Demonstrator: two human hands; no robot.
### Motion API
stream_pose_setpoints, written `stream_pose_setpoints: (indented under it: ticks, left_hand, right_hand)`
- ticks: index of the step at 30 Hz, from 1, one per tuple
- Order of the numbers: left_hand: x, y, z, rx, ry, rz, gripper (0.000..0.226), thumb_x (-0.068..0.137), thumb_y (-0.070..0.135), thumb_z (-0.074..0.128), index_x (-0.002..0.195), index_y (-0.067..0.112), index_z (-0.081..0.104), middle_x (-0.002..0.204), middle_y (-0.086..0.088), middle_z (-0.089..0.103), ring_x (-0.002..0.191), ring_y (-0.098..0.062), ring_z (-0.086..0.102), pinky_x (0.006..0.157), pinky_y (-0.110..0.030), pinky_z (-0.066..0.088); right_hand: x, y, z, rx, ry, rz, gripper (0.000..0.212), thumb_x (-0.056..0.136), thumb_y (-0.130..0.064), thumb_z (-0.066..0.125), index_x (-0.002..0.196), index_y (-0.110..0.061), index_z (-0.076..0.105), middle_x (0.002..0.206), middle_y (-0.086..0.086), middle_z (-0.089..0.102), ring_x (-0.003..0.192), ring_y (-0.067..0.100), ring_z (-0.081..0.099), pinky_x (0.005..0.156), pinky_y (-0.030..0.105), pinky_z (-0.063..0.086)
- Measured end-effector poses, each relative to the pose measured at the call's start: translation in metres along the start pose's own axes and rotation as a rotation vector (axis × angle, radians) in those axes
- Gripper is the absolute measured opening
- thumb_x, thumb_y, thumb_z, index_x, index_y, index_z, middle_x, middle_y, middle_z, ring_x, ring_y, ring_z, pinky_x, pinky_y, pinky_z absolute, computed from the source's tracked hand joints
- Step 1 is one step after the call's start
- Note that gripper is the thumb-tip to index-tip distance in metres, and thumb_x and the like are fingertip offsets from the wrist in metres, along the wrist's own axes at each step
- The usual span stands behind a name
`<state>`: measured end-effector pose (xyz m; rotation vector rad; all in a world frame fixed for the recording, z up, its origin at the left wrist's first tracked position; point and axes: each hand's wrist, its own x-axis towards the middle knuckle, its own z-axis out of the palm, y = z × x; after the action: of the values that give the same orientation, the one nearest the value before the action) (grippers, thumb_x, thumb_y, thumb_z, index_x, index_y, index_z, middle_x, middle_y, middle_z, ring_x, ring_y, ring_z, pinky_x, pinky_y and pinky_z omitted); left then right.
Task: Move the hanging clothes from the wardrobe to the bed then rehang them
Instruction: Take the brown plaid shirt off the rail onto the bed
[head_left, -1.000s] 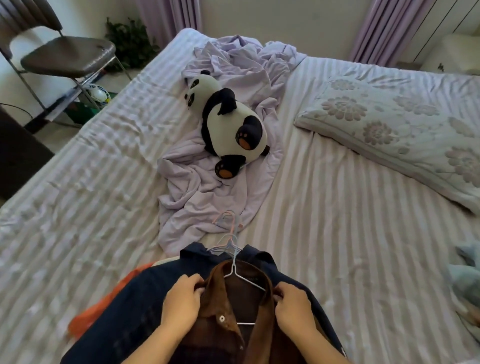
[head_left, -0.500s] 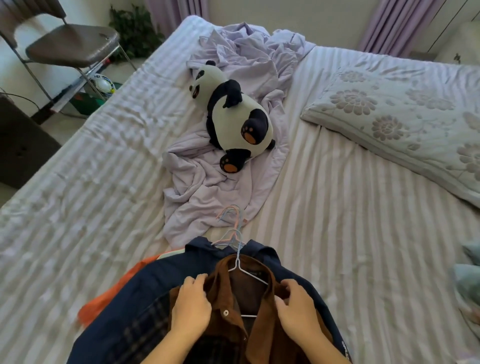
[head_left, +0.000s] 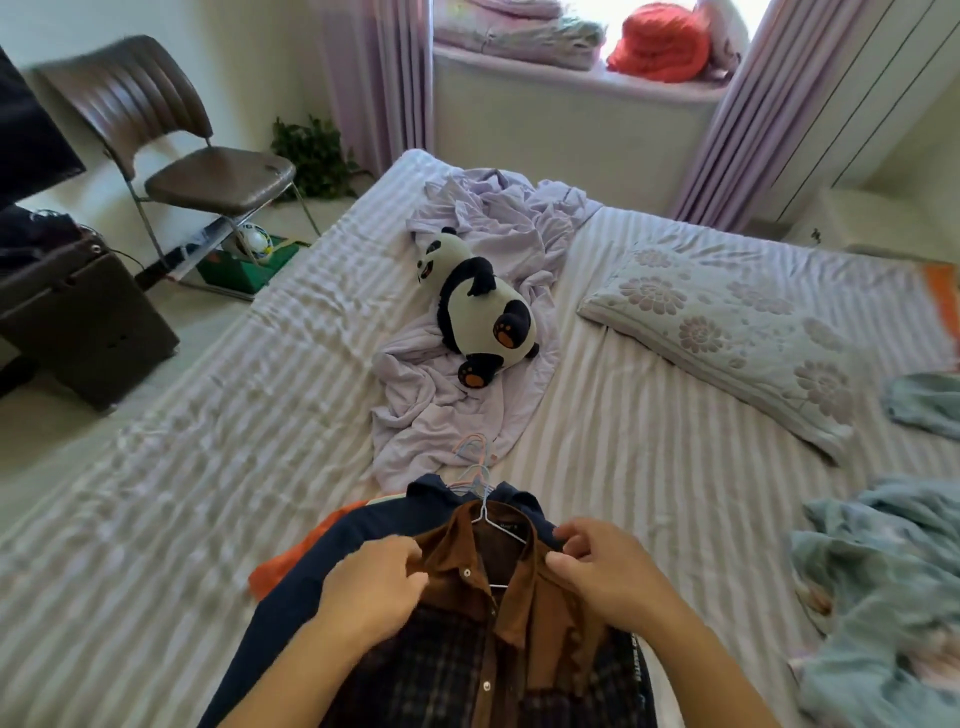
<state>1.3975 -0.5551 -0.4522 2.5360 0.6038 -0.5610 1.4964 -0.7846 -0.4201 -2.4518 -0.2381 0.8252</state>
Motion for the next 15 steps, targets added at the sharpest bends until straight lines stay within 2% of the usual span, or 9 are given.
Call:
stream_pose_setpoints:
  ticks: [2,6,9,12,15]
  left_hand:
    - [-0.026,0.008,-0.039,-0.004,0.055,0.057,0.037,0.092,0.042,0.053,0.128,0.033,0.057,0.129,0.011,0.06,0.116,-0.013,0.057,0.097,-0.034,0.047]
    - [-0.088,0.021,-0.105,0.044,0.153,0.128,0.041,0.095,0.043,0.052,0.134,0.033,0.053,0.128,0.009,0.061,0.114,-0.014,0.058,0.089,-0.031,0.047]
    - [-0.135,0.025,-0.141,0.079,0.162,0.128,0.041,0.094,0.046,0.052,0.133,0.033,0.053,0.128,0.007,0.061,0.113,-0.017,0.058,0.082,-0.03,0.045]
    - [-0.185,0.021,-0.164,0.068,0.16,0.124,0.045,0.092,0.05,0.054,0.133,0.032,0.052,0.136,0.006,0.056,0.12,-0.017,0.055,0.089,-0.031,0.043]
    - [-0.239,0.013,-0.174,0.067,0.169,0.076,0.05,0.09,0.05,0.058,0.137,0.033,0.049,0.141,0.004,0.052,0.126,-0.017,0.051,0.099,-0.033,0.043]
  right_hand:
    - [-0.033,-0.031,-0.016,-0.011,0.04,-0.053,0.037,0.092,-0.037,0.063,0.127,-0.026,0.059,0.114,-0.007,0.062,0.103,0.008,0.06,0.09,0.026,0.049]
    - [-0.101,-0.089,-0.042,-0.082,0.071,-0.155,0.034,0.092,-0.039,0.062,0.124,-0.027,0.059,0.108,-0.01,0.06,0.101,0.009,0.059,0.089,0.028,0.05]
    - [-0.147,-0.123,-0.056,-0.213,0.077,-0.238,0.041,0.093,-0.043,0.06,0.131,-0.026,0.054,0.123,-0.005,0.06,0.11,0.013,0.057,0.091,0.027,0.047]
    - [-0.189,-0.151,-0.065,-0.325,0.11,-0.343,0.048,0.093,-0.047,0.059,0.135,-0.025,0.053,0.13,-0.002,0.058,0.115,0.017,0.056,0.093,0.031,0.047]
    - [-0.225,-0.17,-0.068,-0.385,0.105,-0.445,0.05,0.092,-0.047,0.06,0.135,-0.022,0.053,0.128,0.0,0.059,0.114,0.019,0.056,0.095,0.037,0.048]
